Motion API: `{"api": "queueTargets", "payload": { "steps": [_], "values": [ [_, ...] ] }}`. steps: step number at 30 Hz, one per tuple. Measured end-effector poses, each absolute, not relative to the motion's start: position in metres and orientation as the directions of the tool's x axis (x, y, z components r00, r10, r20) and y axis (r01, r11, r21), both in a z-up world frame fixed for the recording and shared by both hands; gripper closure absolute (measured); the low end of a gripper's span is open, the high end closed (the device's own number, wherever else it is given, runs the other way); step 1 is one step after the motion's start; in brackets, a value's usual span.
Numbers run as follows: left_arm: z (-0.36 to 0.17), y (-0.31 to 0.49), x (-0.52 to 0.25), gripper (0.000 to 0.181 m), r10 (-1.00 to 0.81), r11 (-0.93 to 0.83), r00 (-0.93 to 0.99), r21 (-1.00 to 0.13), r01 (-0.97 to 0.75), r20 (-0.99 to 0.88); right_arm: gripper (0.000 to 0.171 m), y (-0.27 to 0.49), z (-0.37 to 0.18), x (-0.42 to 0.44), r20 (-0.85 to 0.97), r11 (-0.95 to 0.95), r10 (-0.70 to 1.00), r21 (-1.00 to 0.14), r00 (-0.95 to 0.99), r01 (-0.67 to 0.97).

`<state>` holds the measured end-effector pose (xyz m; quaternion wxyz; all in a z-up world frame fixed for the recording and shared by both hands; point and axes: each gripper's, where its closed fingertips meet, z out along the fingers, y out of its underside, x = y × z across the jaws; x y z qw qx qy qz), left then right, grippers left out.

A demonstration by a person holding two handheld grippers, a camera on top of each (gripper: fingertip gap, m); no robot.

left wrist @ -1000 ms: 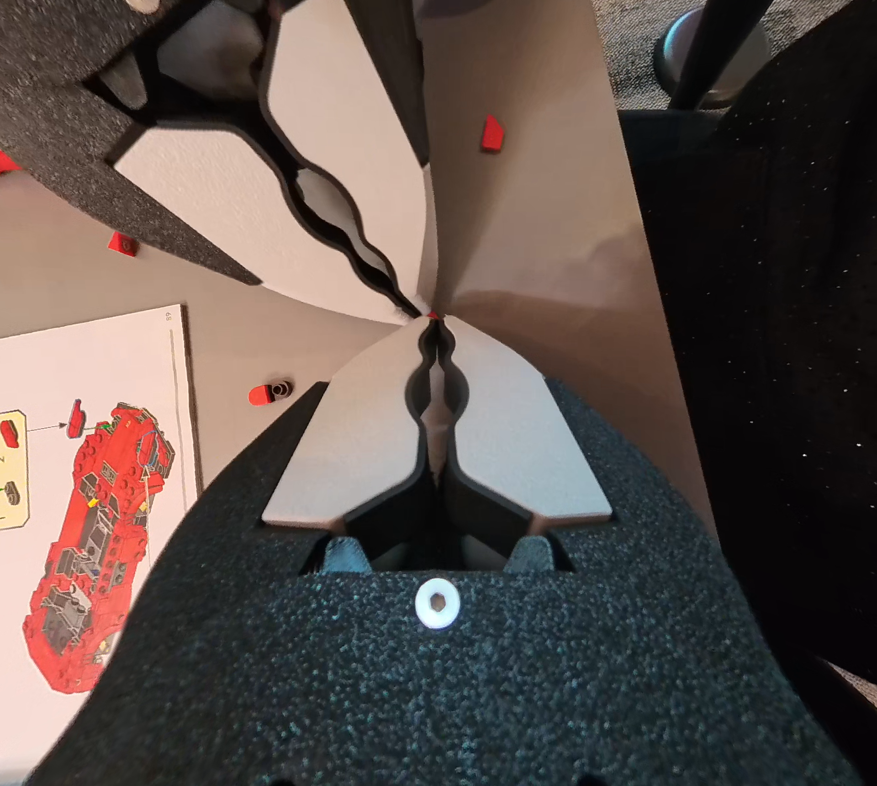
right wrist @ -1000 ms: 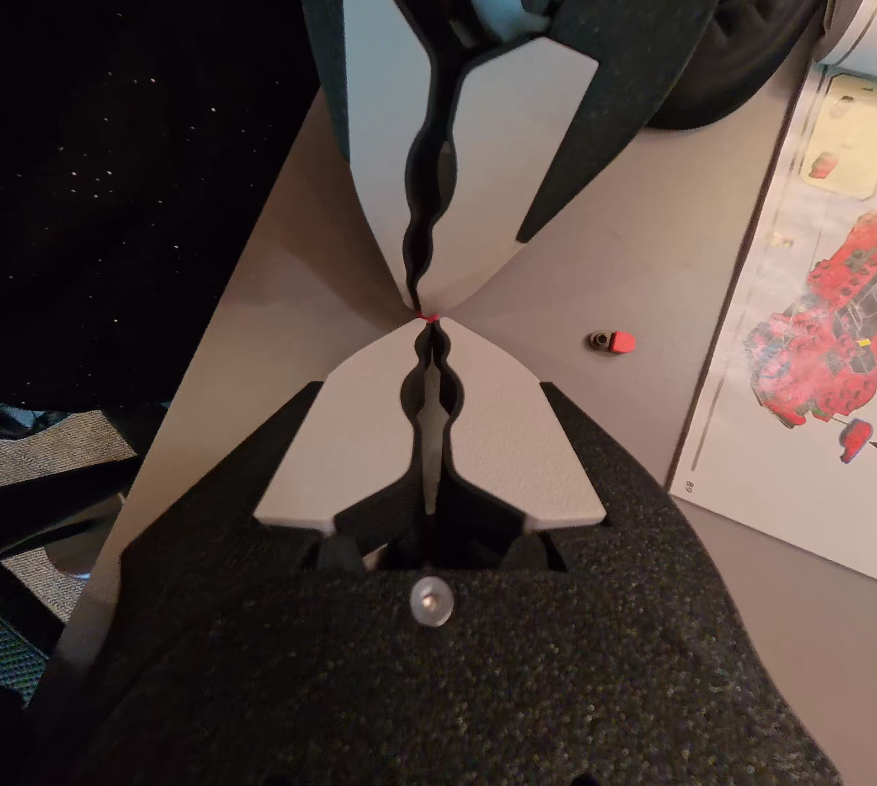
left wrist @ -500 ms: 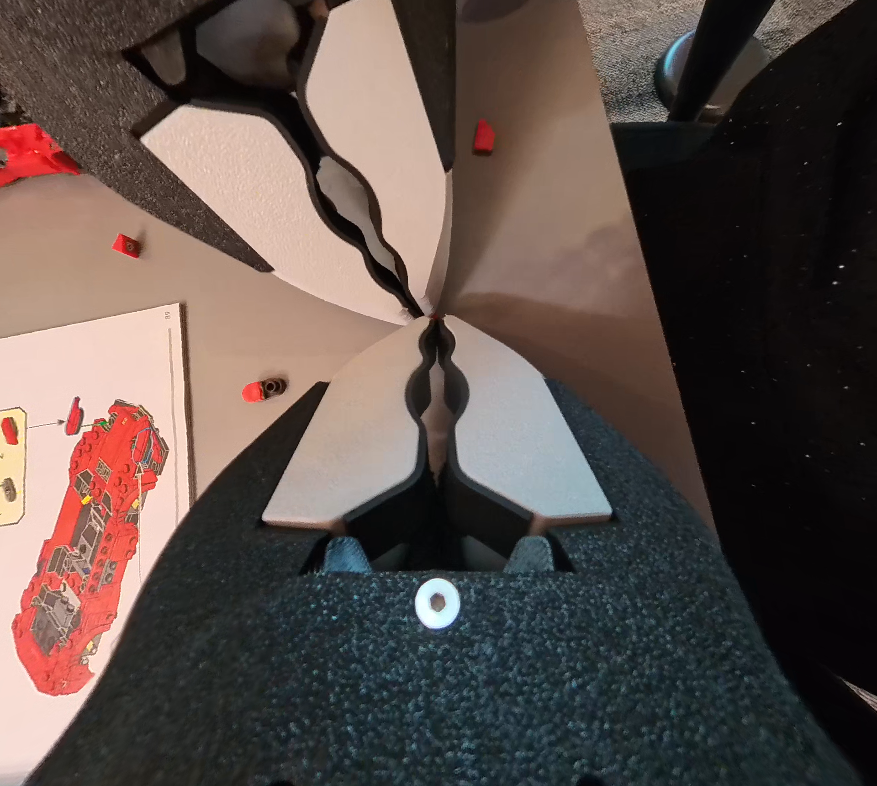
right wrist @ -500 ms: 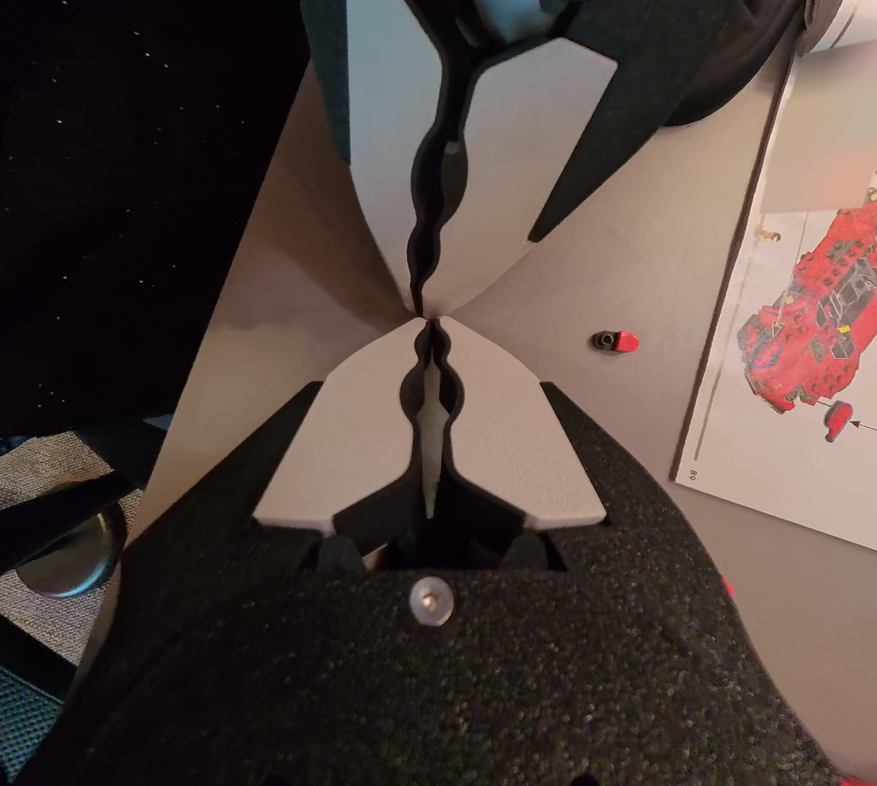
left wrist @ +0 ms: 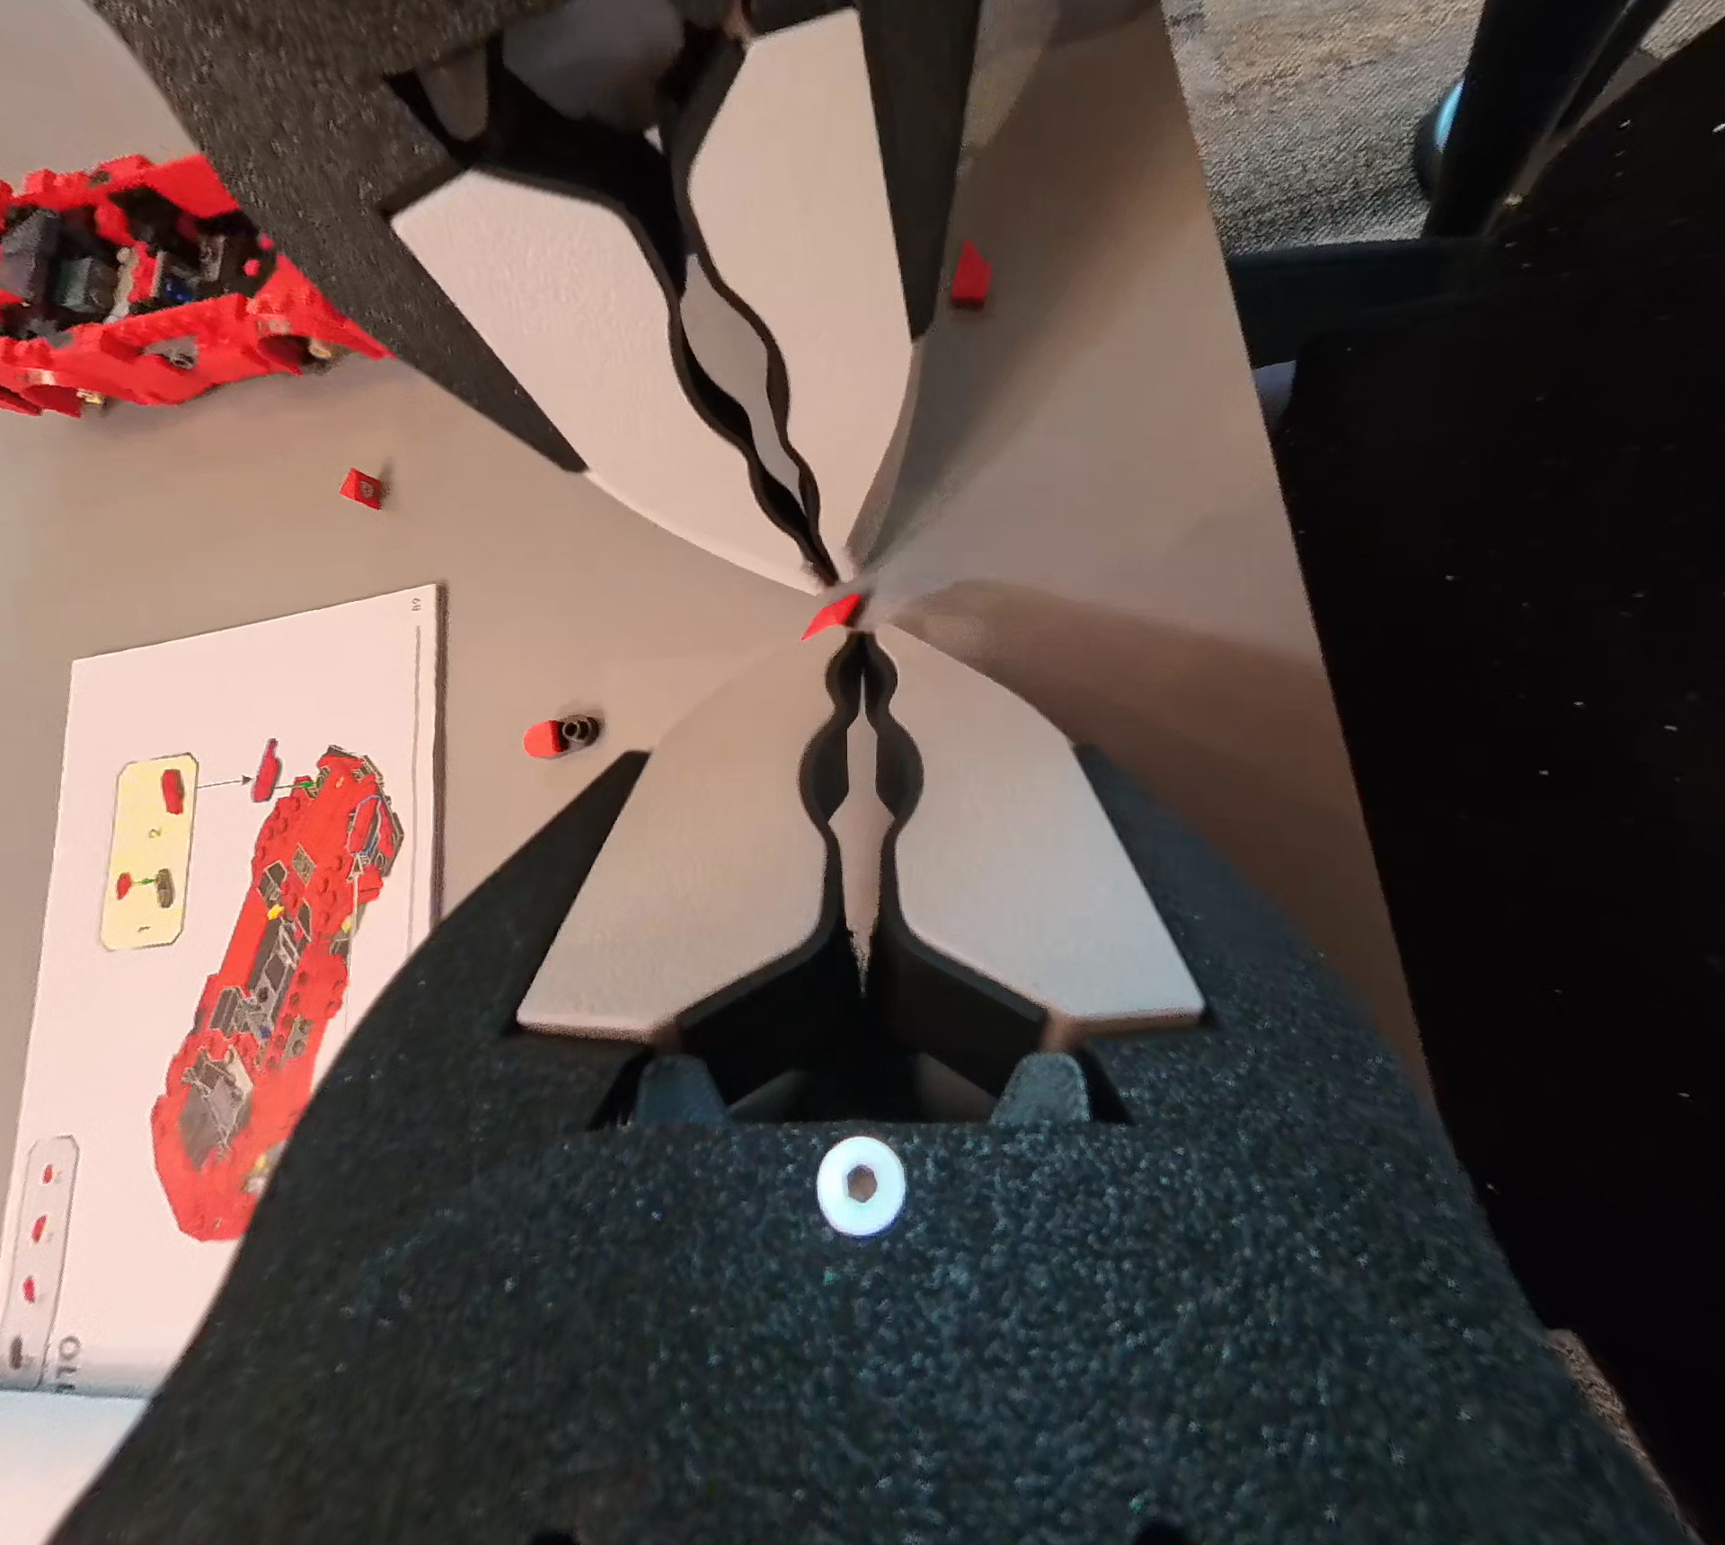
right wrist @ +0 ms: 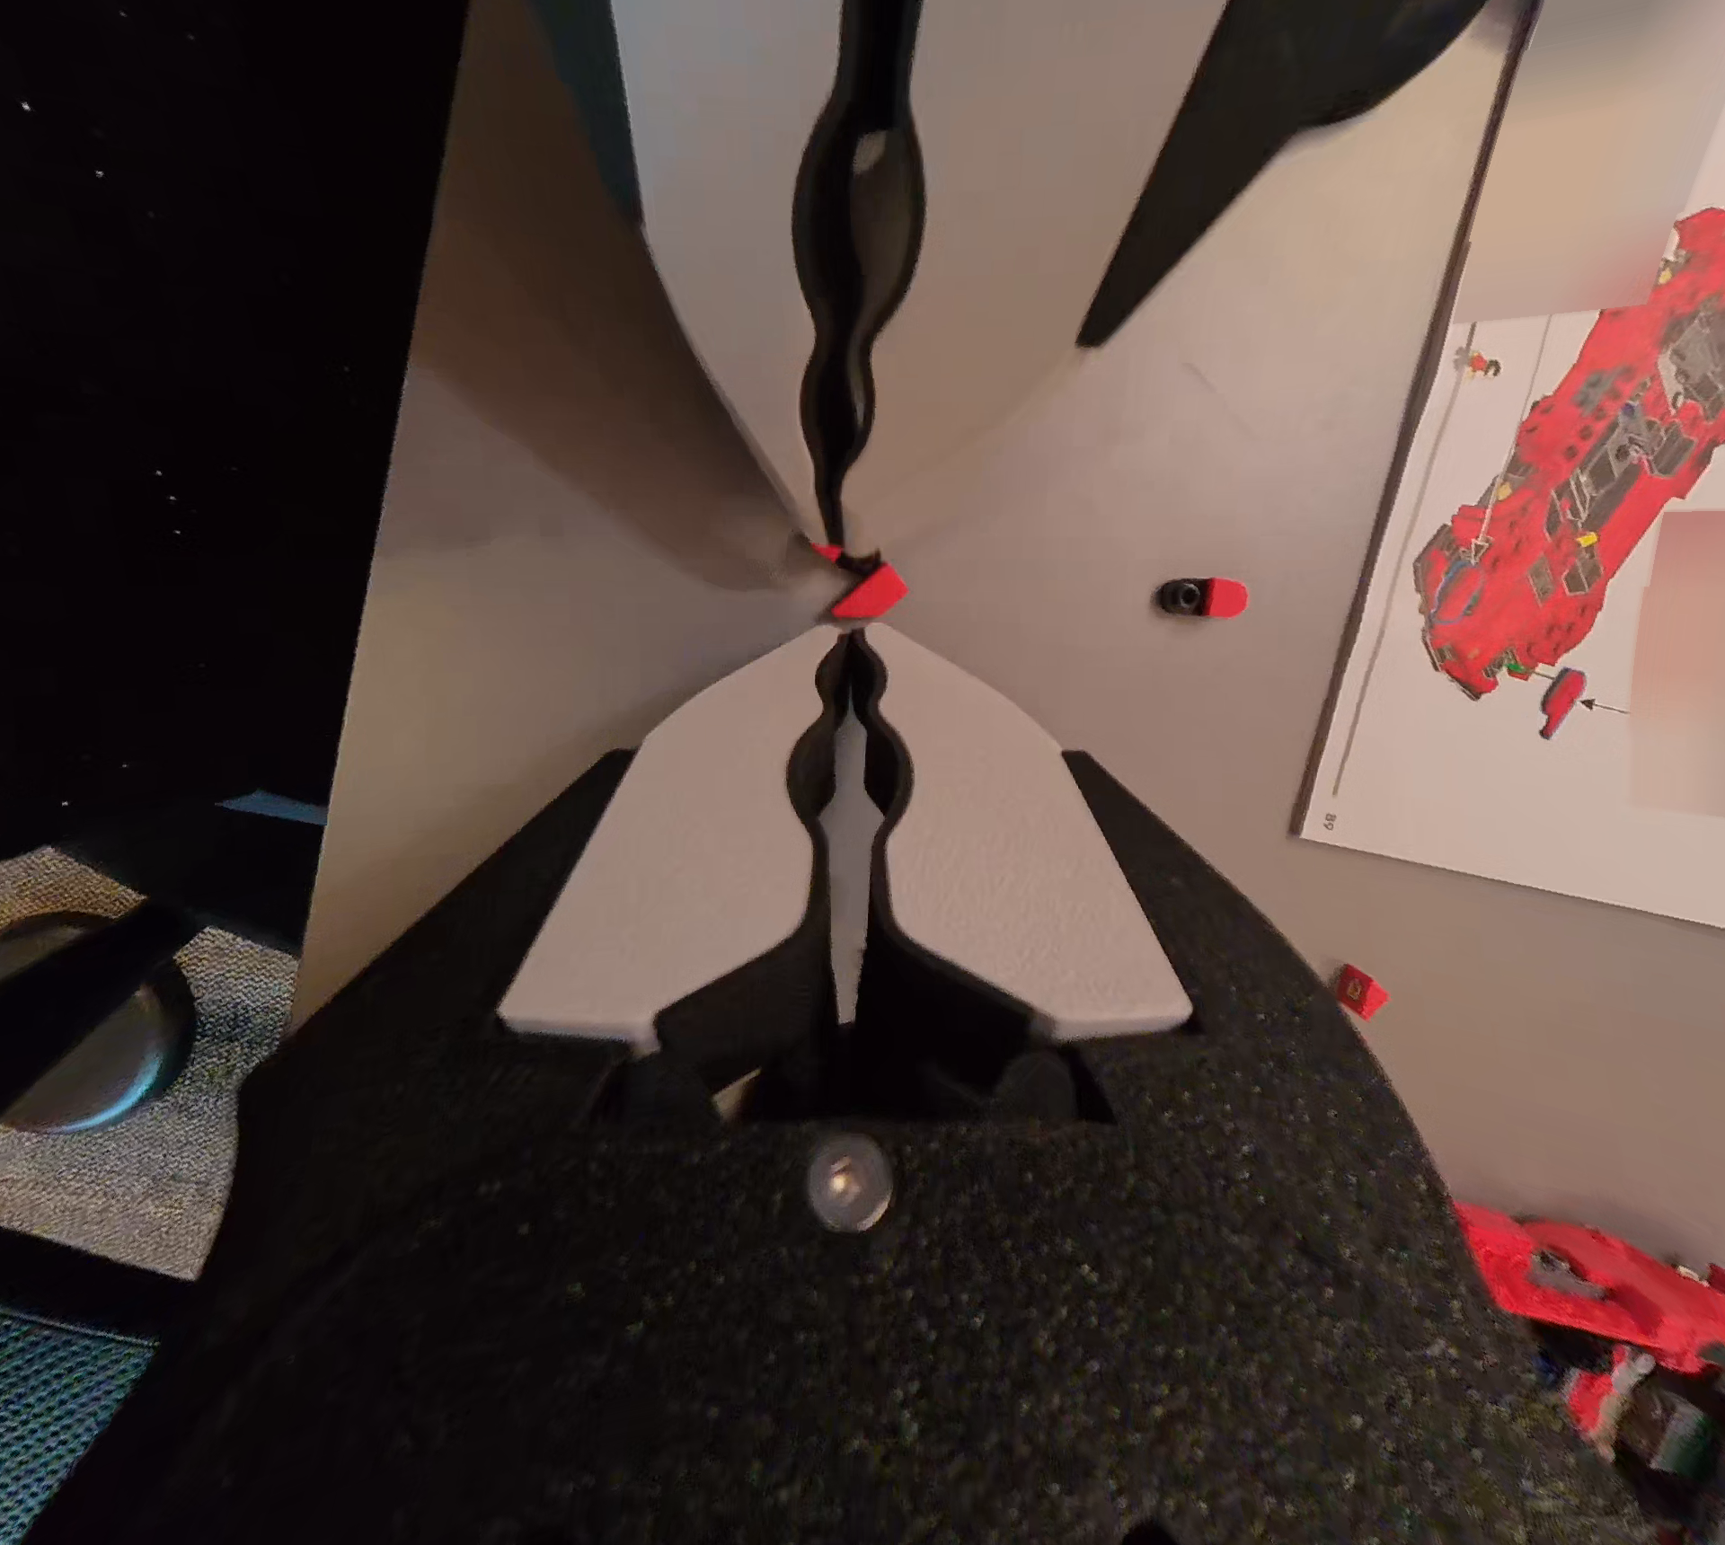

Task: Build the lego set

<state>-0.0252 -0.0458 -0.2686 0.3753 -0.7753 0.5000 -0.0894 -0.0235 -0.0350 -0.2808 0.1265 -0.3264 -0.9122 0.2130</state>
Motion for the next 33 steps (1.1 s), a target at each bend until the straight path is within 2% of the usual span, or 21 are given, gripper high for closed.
{"api": "queueTargets", "payload": {
  "steps": [4,6,8,9,13,21,23,26,31,33],
  "values": [
    [-0.264,-0.049,-0.038,0.181,-0.817,-0.262,0.526,-0.663,-0.702,-0.234,0.171,-0.032,-0.27,-0.026,0.072,0.625,0.702,-0.541,-0.709,0.563],
    [-0.263,-0.052,-0.041,0.165,-0.79,-0.313,0.571,-0.653,-0.69,-0.225,0.171,-0.034,-0.266,-0.029,0.044,0.56,0.742,-0.588,-0.668,0.584],
    [-0.262,-0.053,-0.036,0.159,-0.75,-0.379,0.634,-0.665,-0.643,-0.186,0.142,-0.037,-0.269,-0.026,0.009,0.511,0.775,-0.596,-0.632,0.619],
    [-0.263,-0.052,-0.034,0.156,-0.725,-0.411,0.666,-0.667,-0.622,-0.175,0.138,-0.037,-0.272,-0.024,-0.002,0.497,0.787,-0.591,-0.617,0.635],
    [-0.27,-0.051,-0.028,0.155,-0.641,-0.51,0.757,-0.664,-0.547,-0.131,0.149,-0.034,-0.28,-0.023,0.021,0.455,0.826,-0.615,-0.563,0.644],
    [-0.28,-0.047,-0.027,0.161,-0.504,-0.629,0.862,-0.658,-0.414,-0.06,0.152,-0.038,-0.28,-0.028,-0.038,0.34,0.87,-0.676,-0.492,0.654],
    [-0.281,-0.046,-0.022,0.171,-0.513,-0.627,0.858,-0.666,-0.404,-0.038,0.159,-0.036,-0.281,-0.03,-0.022,0.34,0.875,-0.682,-0.483,0.647],
    [-0.281,-0.047,-0.021,0.173,-0.538,-0.621,0.843,-0.662,-0.421,-0.032,0.168,-0.036,-0.281,-0.029,-0.008,0.356,0.869,-0.683,-0.494,0.638],
    [-0.28,-0.056,-0.018,0.174,-0.636,-0.59,0.772,-0.654,-0.473,0.015,0.168,-0.037,-0.281,-0.02,0.035,0.424,0.838,-0.671,-0.545,0.608],
    [-0.271,-0.059,-0.013,0.174,-0.68,-0.545,0.732,-0.689,-0.477,0.031,0.163,-0.037,-0.279,-0.015,0.035,0.437,0.825,-0.671,-0.564,0.598]
  ]
}}
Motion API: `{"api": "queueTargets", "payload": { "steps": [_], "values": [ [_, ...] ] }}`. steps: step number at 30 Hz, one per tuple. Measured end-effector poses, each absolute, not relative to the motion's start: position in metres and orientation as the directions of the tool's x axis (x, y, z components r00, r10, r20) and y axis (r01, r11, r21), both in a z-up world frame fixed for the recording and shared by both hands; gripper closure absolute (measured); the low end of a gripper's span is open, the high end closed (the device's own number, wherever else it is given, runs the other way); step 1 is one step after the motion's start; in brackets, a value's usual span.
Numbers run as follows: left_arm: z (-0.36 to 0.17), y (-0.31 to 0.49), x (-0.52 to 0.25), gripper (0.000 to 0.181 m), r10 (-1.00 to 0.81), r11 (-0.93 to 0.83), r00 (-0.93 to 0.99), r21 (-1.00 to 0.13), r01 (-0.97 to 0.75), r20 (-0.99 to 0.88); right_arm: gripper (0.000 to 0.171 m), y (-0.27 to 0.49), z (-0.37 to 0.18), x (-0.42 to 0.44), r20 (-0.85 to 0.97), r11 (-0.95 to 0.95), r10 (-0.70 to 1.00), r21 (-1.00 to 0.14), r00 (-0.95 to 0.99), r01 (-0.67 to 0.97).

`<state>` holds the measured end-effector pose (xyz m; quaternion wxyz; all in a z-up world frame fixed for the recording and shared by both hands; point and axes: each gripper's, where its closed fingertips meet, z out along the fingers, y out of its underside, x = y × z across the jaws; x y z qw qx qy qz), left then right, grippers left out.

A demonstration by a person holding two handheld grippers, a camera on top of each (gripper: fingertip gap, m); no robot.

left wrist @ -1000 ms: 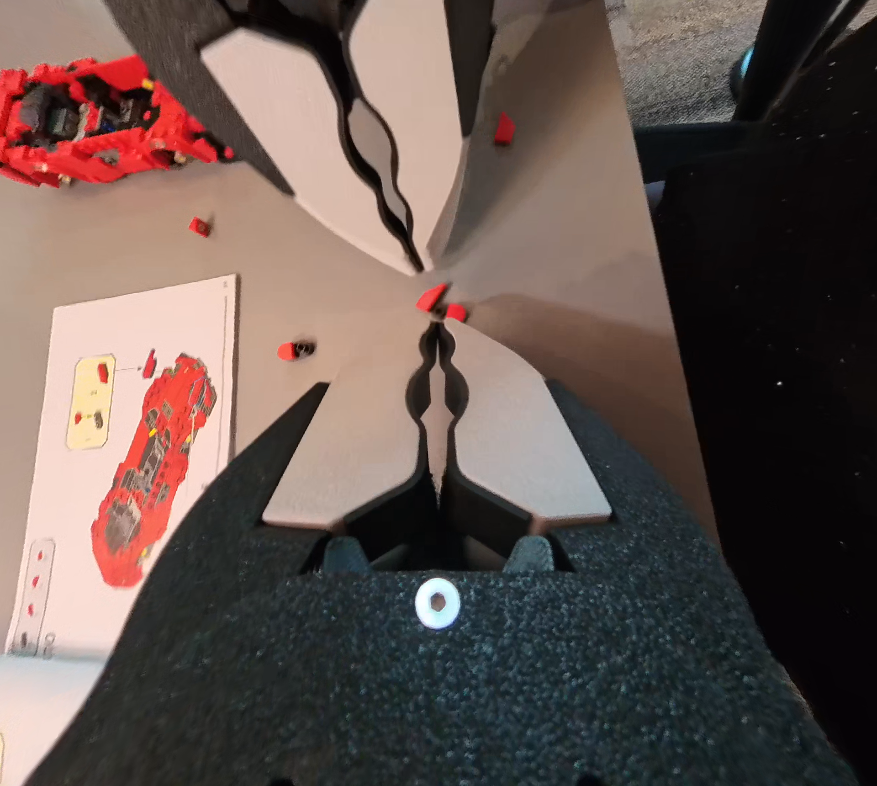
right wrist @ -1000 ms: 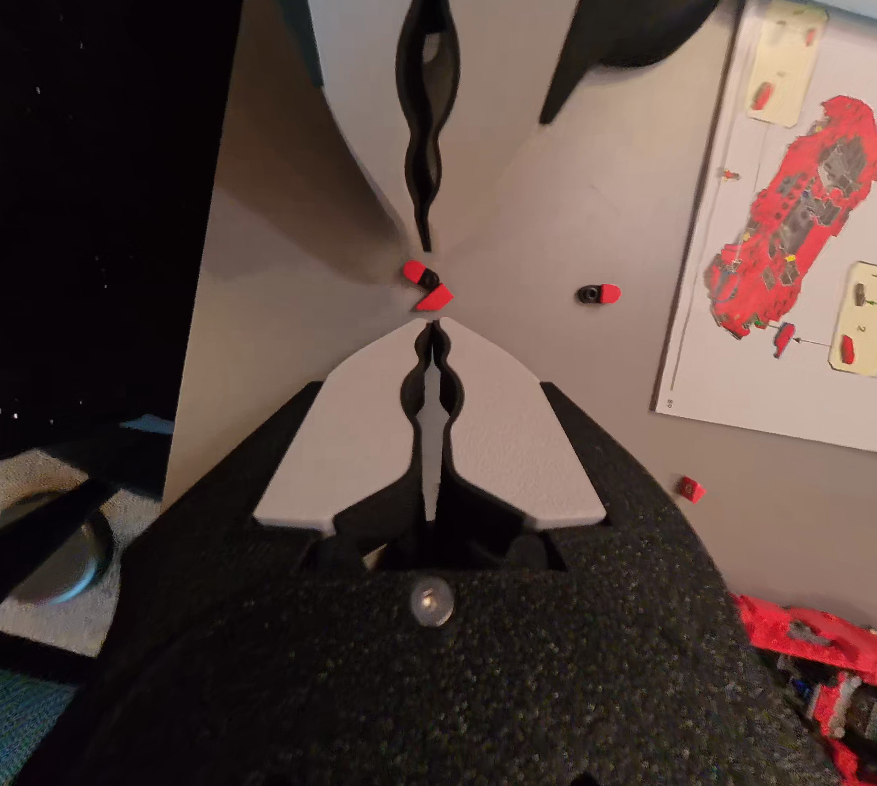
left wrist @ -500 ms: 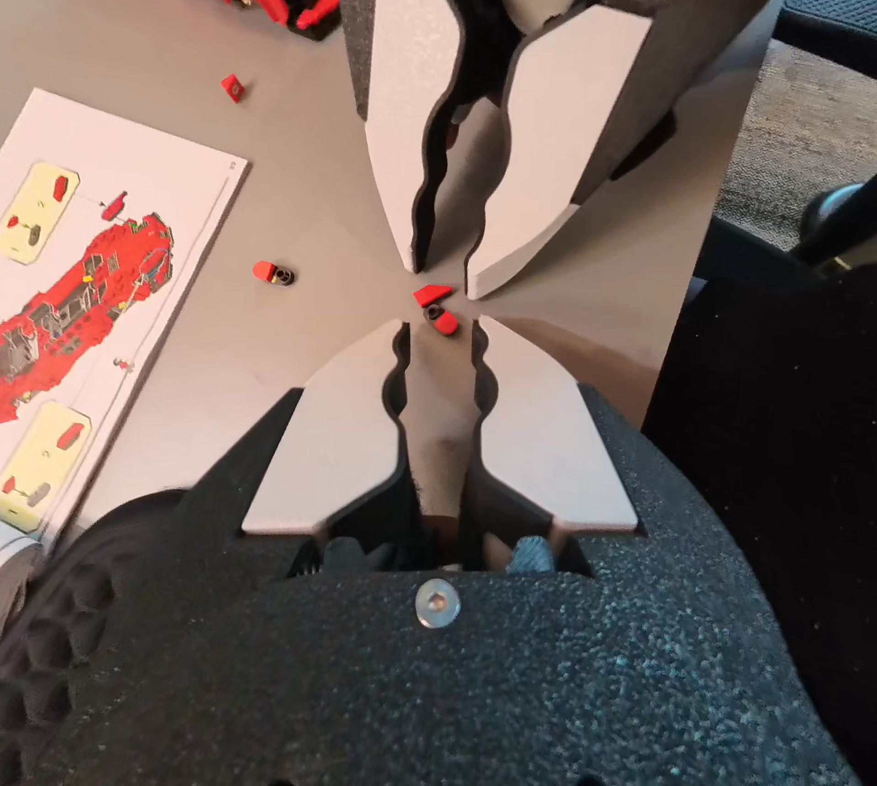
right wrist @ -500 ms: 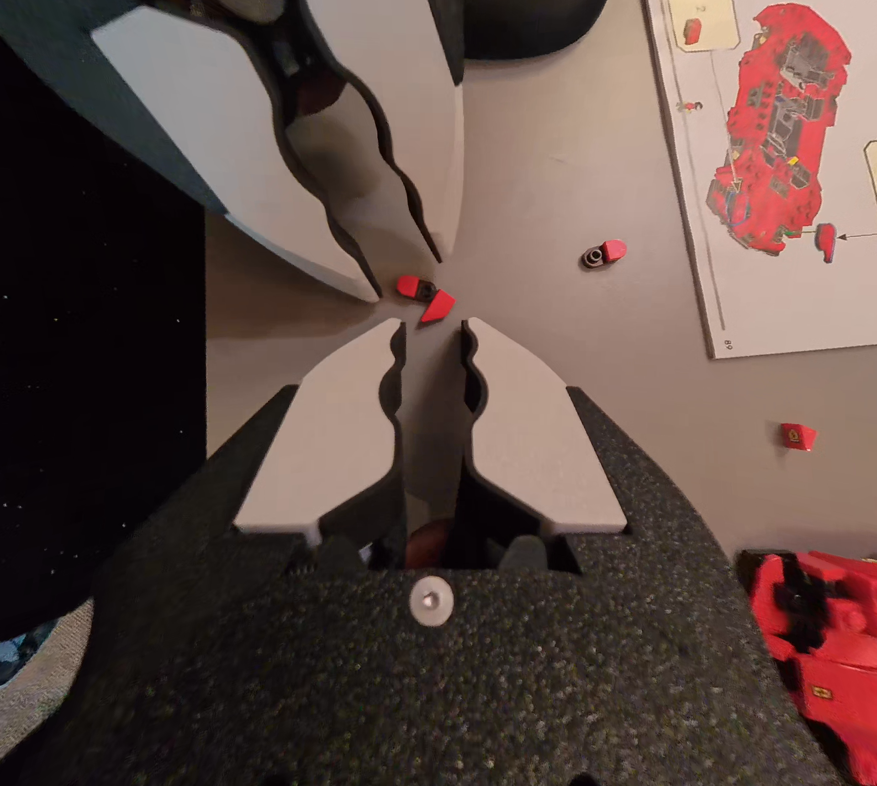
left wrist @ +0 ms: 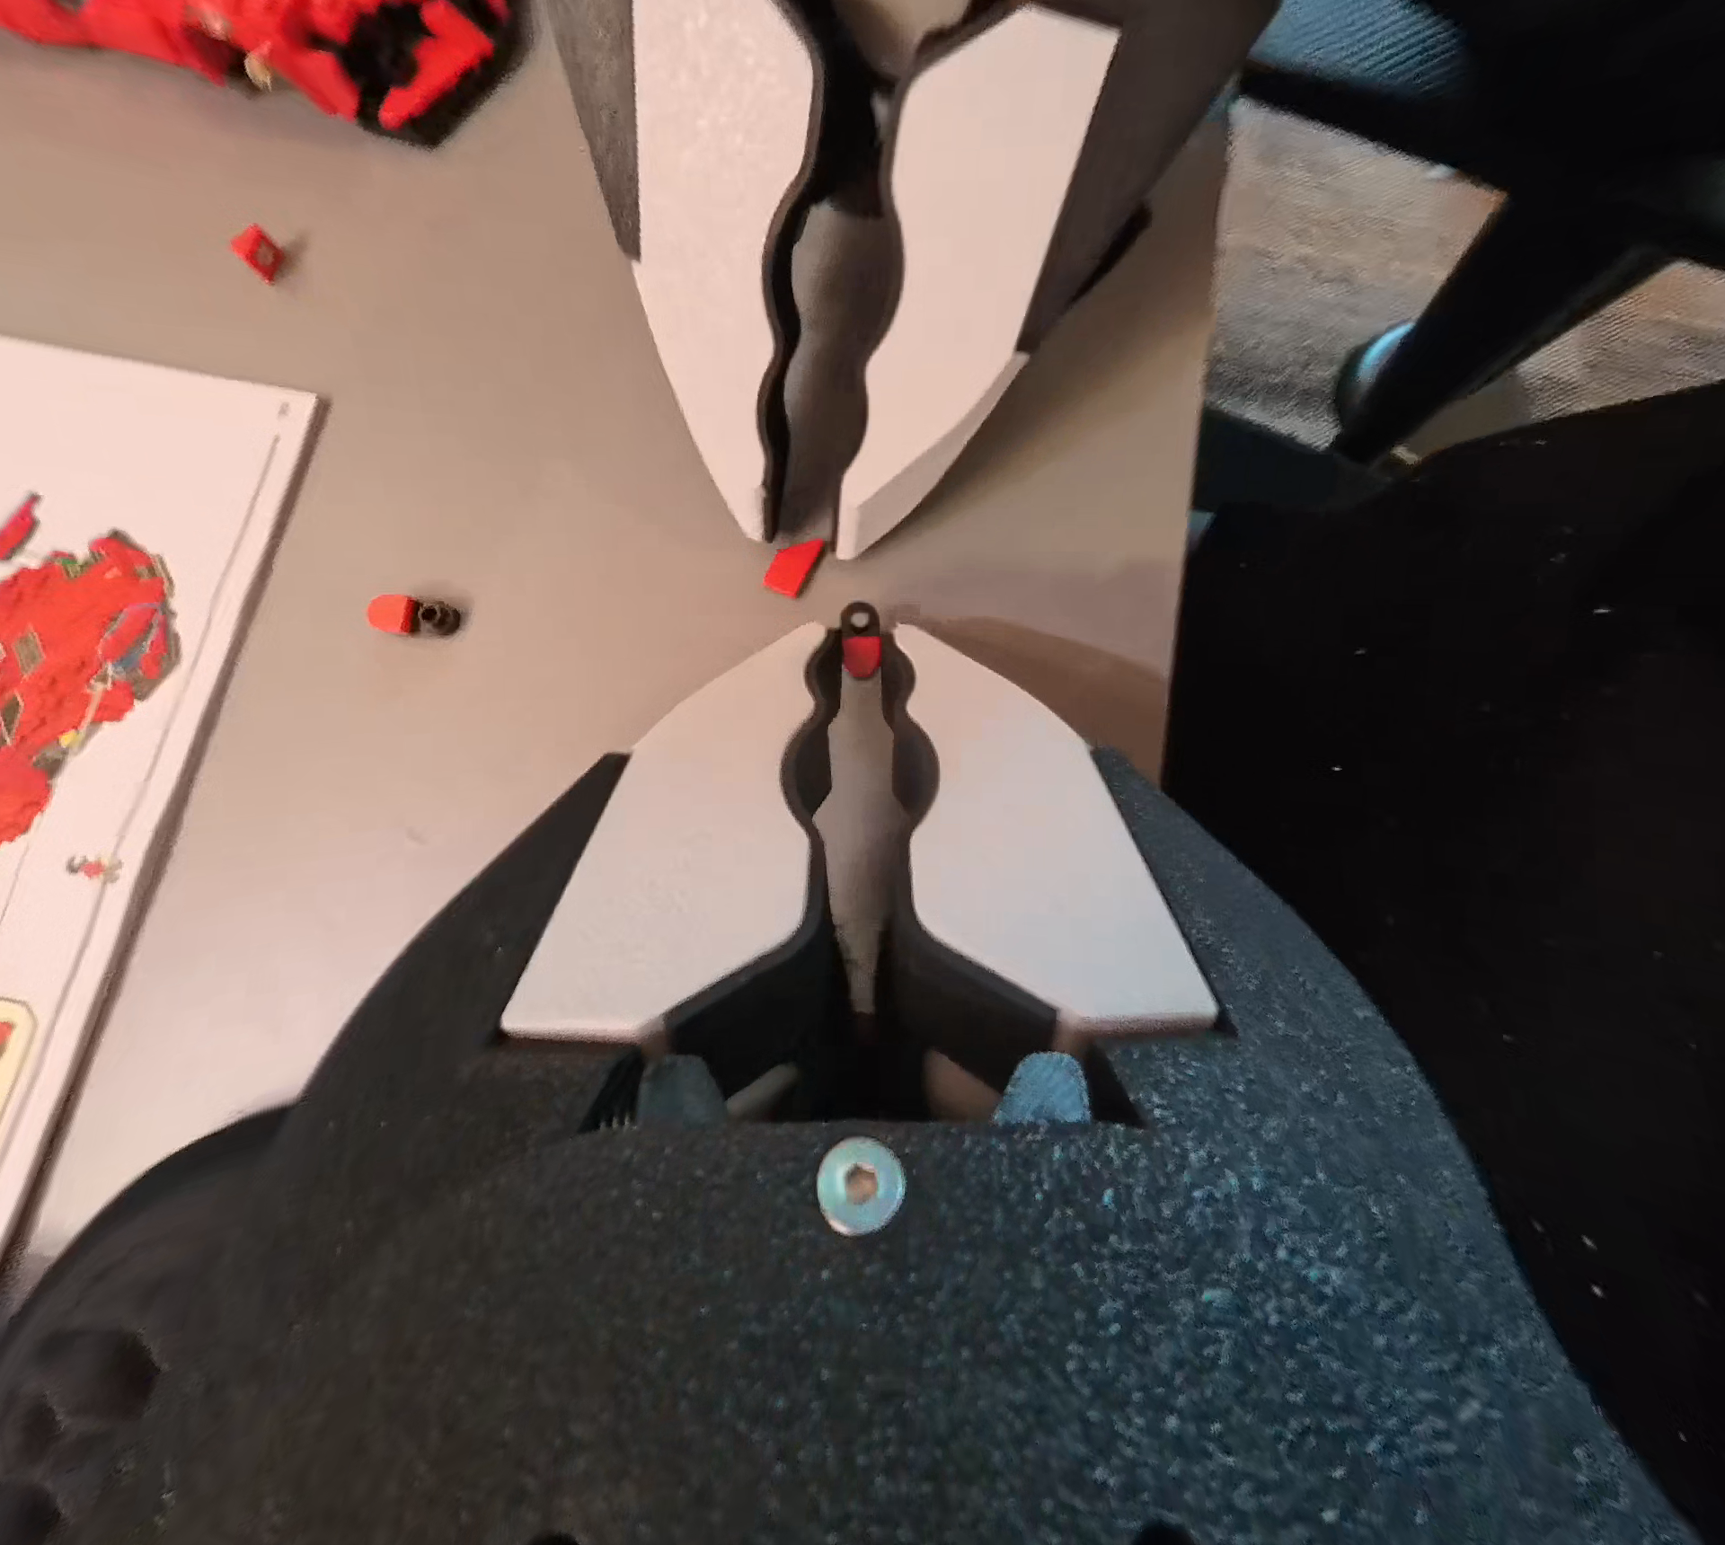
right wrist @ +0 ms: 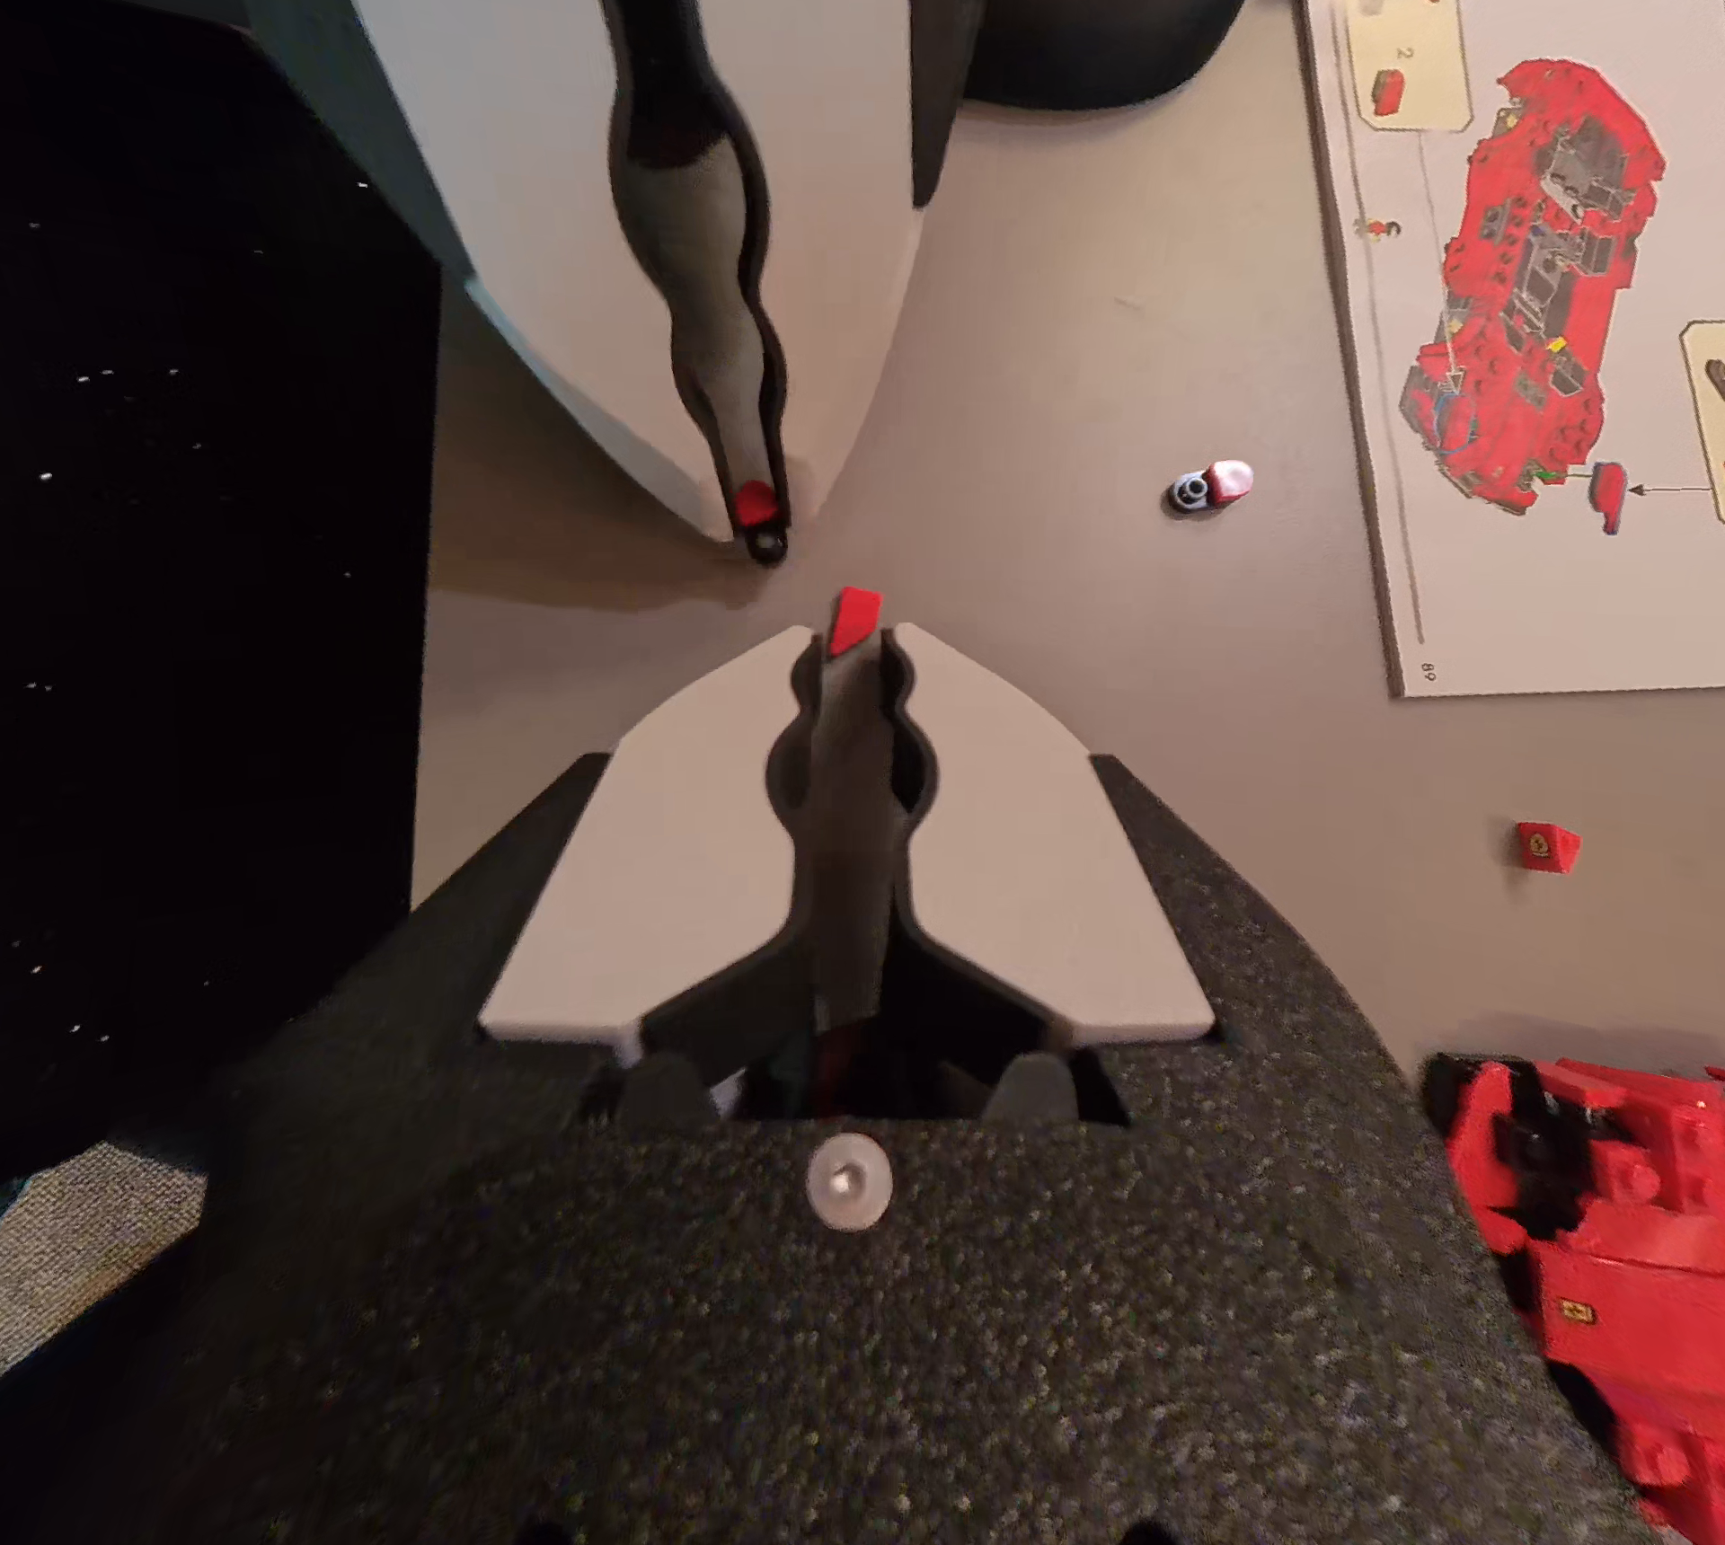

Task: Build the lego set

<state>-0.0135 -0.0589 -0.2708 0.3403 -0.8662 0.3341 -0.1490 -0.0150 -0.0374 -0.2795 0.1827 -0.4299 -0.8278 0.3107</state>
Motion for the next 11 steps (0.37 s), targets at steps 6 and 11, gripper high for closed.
{"api": "queueTargets", "payload": {
  "steps": [6,11],
  "values": [
    [-0.226,-0.073,-0.013,0.174,-0.761,-0.466,0.62,-0.826,-0.317,0.191,0.152,-0.06,-0.221,-0.01,0.261,0.485,0.726,-0.85,-0.636,0.205],
    [-0.196,-0.087,-0.007,0.174,-0.814,-0.46,0.484,-0.866,-0.196,0.322,0.153,-0.086,-0.189,-0.008,0.532,0.616,0.61,-0.785,-0.587,-0.071]
  ]
}}
